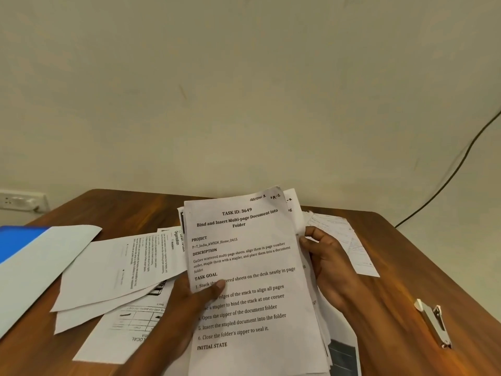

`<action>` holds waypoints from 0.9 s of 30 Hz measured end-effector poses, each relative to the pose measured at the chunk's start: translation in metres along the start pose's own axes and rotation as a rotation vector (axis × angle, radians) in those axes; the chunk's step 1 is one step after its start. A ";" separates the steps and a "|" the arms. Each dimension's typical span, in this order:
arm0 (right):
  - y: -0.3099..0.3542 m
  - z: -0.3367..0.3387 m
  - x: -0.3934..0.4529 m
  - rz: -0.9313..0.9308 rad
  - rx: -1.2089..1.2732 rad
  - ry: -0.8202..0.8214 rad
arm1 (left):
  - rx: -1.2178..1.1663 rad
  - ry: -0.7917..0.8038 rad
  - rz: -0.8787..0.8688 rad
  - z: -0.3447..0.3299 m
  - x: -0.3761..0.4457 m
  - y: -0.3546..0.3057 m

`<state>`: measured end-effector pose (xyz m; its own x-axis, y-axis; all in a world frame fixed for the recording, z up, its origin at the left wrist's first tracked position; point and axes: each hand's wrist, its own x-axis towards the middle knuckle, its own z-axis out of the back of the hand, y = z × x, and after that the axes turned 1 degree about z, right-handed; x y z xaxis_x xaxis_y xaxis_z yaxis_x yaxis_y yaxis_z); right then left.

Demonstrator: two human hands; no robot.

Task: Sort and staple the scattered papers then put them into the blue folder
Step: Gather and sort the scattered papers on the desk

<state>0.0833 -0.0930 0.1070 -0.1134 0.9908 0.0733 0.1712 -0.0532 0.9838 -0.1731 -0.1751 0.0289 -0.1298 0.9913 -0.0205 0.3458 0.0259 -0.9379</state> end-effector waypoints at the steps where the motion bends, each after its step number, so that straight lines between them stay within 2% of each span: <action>1: 0.000 0.000 -0.001 0.003 -0.016 0.007 | -0.005 -0.005 -0.002 0.000 -0.001 -0.001; 10: 0.006 -0.012 -0.016 0.056 -0.179 0.097 | 0.070 -0.048 -0.086 -0.003 0.002 0.005; 16: -0.011 -0.018 -0.018 0.109 -0.344 -0.034 | 0.150 -0.126 -0.176 -0.012 0.000 0.003; 20: -0.004 -0.027 -0.025 0.239 -0.299 -0.103 | 0.065 -0.170 -0.204 -0.018 -0.003 -0.015; 24: 0.010 -0.036 -0.033 0.393 -0.210 -0.173 | -0.059 -0.121 -0.222 -0.031 -0.011 -0.050; 27: 0.012 -0.043 -0.038 0.457 -0.073 -0.176 | -0.032 -0.106 -0.275 -0.039 -0.015 -0.065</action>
<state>0.0482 -0.1369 0.1233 0.1249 0.8695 0.4779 0.0951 -0.4899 0.8666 -0.1574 -0.1868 0.1040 -0.3183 0.9276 0.1956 0.3132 0.2976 -0.9018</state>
